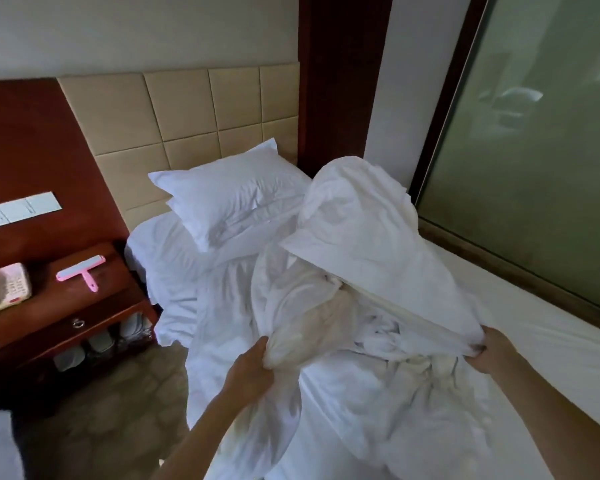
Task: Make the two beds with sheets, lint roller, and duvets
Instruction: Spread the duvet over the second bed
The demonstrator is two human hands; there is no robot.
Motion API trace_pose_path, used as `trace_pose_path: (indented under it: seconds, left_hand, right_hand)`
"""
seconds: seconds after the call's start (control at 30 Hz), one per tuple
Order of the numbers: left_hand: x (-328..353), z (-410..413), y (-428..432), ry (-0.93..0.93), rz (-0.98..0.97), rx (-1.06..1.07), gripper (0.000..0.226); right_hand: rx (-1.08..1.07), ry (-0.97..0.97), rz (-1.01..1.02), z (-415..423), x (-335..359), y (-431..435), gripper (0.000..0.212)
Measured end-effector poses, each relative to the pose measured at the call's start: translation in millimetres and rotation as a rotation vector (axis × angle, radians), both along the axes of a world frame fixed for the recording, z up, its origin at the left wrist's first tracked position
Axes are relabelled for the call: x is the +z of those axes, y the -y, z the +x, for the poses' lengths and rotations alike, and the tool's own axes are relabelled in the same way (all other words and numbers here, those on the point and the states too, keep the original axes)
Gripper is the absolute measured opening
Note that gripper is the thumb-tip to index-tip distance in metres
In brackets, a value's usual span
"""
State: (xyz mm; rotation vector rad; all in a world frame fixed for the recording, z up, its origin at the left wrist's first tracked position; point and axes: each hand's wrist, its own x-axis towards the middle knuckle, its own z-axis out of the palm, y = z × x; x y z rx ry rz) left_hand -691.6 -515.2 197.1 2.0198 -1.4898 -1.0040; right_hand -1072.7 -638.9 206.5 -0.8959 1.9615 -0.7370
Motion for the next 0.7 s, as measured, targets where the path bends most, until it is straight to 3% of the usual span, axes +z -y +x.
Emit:
trace_pose_path:
  seconds: [0.03,0.17,0.27,0.43,0.57,0.7]
  left_hand:
    - [-3,-13,-24,0.006,-0.012,0.013,0.050]
    - [-11,-65,-114,0.061,0.014,0.050,0.049]
    - [-6,-102,-170,0.033,0.075,0.021,0.041]
    - [1,-147,-217,0.147,0.053,-0.012,0.029]
    - [9,-196,-234,0.154,0.028,0.010,0.032]
    - [16,-265,-220,0.193,0.036,-0.021,0.029]
  right_hand:
    - [0.031,-0.064,-0.002,-14,-12,-17,0.065]
    - [0.069,-0.012,0.040,-56,-30,-92,0.053]
    - [-0.134,0.270,0.105,-89,-28,-140,0.038]
    - [-0.171,0.530,0.086,-128,3,-174,0.039]
    - [0.002,0.281,0.105,-171,-21,-175,0.050]
    - [-0.126,0.499,0.083,-230,-4,-191,0.049]
